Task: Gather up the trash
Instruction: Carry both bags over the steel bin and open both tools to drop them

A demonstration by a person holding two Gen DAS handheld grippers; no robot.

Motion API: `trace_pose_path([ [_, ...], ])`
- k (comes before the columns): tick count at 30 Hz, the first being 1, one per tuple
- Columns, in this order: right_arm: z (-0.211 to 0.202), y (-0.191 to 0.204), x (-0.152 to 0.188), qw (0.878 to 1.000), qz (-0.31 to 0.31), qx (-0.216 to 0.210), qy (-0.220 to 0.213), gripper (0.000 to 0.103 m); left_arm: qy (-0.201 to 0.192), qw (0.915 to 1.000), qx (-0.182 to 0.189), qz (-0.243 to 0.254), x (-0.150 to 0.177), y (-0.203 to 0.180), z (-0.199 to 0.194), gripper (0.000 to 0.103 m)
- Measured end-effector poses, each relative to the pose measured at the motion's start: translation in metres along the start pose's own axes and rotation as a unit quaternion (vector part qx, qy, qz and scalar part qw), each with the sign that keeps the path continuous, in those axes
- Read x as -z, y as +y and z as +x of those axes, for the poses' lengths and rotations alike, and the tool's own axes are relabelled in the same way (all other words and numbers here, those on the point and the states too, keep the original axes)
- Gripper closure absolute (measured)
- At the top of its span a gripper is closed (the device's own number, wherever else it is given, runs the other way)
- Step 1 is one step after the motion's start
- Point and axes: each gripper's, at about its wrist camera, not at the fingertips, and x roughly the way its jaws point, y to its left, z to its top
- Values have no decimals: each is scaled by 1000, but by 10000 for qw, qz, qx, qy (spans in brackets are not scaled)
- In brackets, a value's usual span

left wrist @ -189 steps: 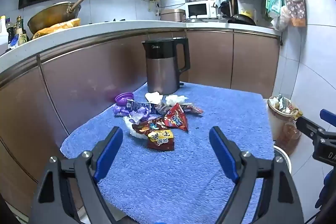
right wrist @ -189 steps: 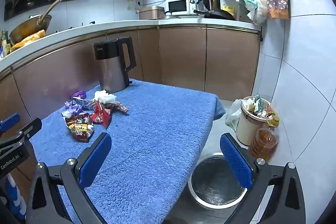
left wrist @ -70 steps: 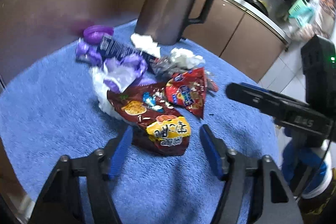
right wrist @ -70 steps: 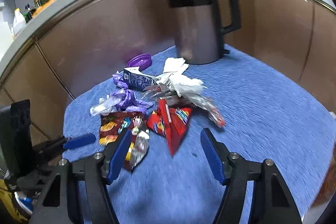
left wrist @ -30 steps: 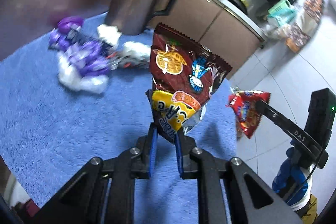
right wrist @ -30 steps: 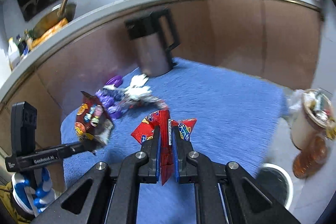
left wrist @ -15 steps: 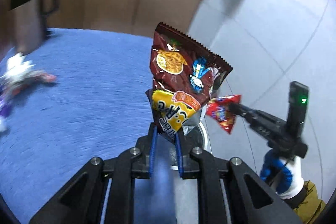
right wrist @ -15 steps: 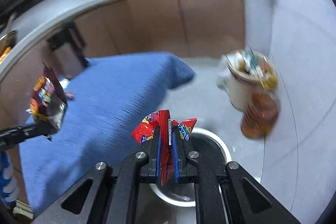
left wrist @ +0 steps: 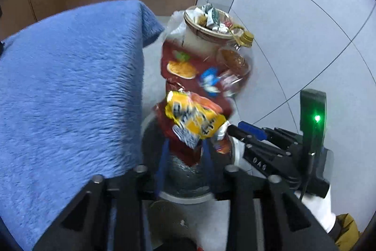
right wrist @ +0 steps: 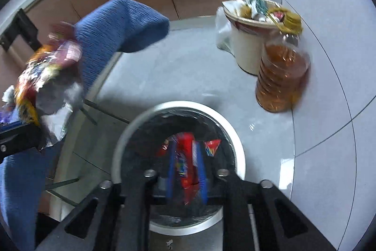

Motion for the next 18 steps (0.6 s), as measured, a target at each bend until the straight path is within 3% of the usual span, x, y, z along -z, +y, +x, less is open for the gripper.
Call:
trace_pose_path([
  [2,-2,-3,2,10000,26,34,-9,65,10,10000,43,-21,-2,1,4,55],
  [7,-17,-8,1,9998,58,146,-93,64,-158,9991,360,-133,1,8,-7,53],
  [13,-70,16,-12,9981,-174,65,-594,64,-901,9956,247,-95,11,23,-75,53],
  [18,-122,70,-33,9920,-611,-267,-1068,64,-1427,9890,241,-296,19,58,-128,53],
])
